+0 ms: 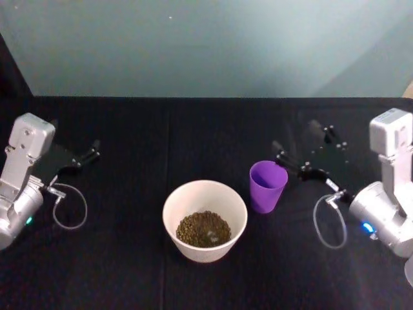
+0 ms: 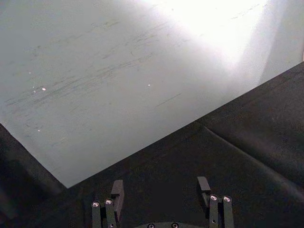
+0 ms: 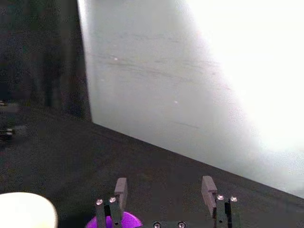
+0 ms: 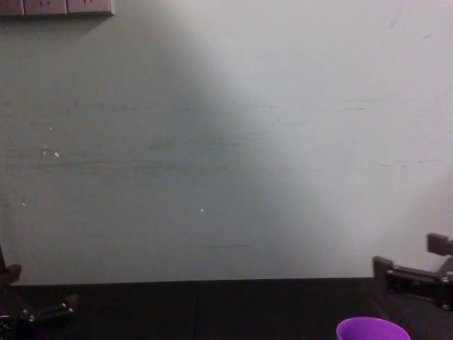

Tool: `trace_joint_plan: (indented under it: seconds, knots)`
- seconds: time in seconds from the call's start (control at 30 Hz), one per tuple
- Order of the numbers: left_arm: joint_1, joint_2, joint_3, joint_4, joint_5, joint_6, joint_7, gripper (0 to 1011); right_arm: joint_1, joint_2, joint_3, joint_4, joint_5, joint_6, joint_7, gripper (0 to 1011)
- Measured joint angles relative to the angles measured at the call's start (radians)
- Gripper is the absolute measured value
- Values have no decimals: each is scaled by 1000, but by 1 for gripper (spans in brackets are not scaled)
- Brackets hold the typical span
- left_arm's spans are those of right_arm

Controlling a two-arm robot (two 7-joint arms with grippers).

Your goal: Pick up the cup and pour the mung beans from the cup into the bowl.

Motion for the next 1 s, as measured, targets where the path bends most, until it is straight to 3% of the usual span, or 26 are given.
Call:
trace_joint_plan:
  seconds: [0.23,0.47,0.7,1.0]
  knots:
    - [0,0,0,0,0,0,0,1000,0,5,40,56,16,-11,-21,1002]
    - [0,0,0,0,0,0,0,1000,-7,-17,51,103,5,-28,-53,1003]
    - [0,0,0,0,0,0,0,1000,-7,-40,49,142,-32,-26,-77,1002]
    - [0,0,0,0,0,0,0,1000,-15,-54,53,142,-74,-25,-99,1003]
